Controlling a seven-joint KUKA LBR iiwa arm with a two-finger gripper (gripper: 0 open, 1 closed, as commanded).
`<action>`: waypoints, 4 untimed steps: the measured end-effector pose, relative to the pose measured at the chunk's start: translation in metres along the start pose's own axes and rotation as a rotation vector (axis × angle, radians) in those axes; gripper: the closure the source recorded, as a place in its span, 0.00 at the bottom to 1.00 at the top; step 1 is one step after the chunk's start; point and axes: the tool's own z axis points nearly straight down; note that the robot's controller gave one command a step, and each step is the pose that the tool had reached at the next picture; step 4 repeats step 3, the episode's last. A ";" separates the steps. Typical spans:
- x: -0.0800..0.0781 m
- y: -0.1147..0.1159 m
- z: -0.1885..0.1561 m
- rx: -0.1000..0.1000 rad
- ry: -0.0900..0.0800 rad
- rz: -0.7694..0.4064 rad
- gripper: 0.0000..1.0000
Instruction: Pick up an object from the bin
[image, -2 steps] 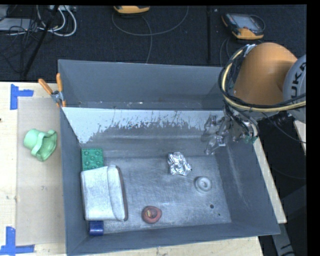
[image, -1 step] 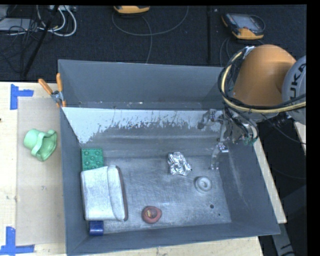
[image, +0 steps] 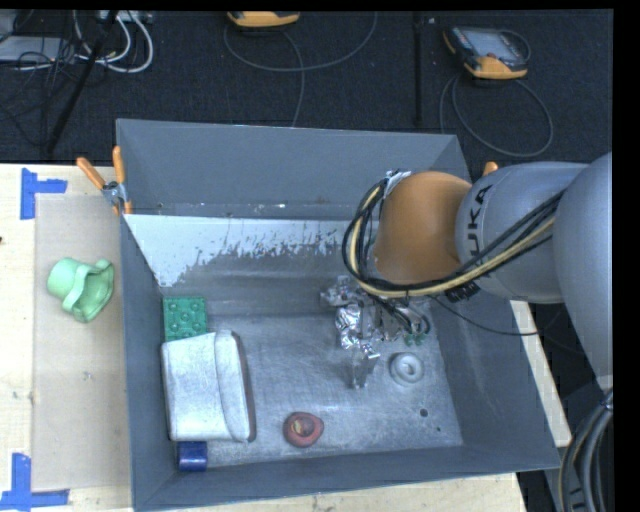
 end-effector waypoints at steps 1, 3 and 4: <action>0.000 -0.048 -0.001 0.000 -0.002 0.046 0.00; 0.002 -0.050 -0.135 0.001 -0.006 0.103 1.00; 0.002 -0.050 -0.135 0.001 -0.006 0.103 1.00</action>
Offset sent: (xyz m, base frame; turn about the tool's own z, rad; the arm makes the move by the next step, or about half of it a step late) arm 0.0072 -0.0457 -0.0004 0.0411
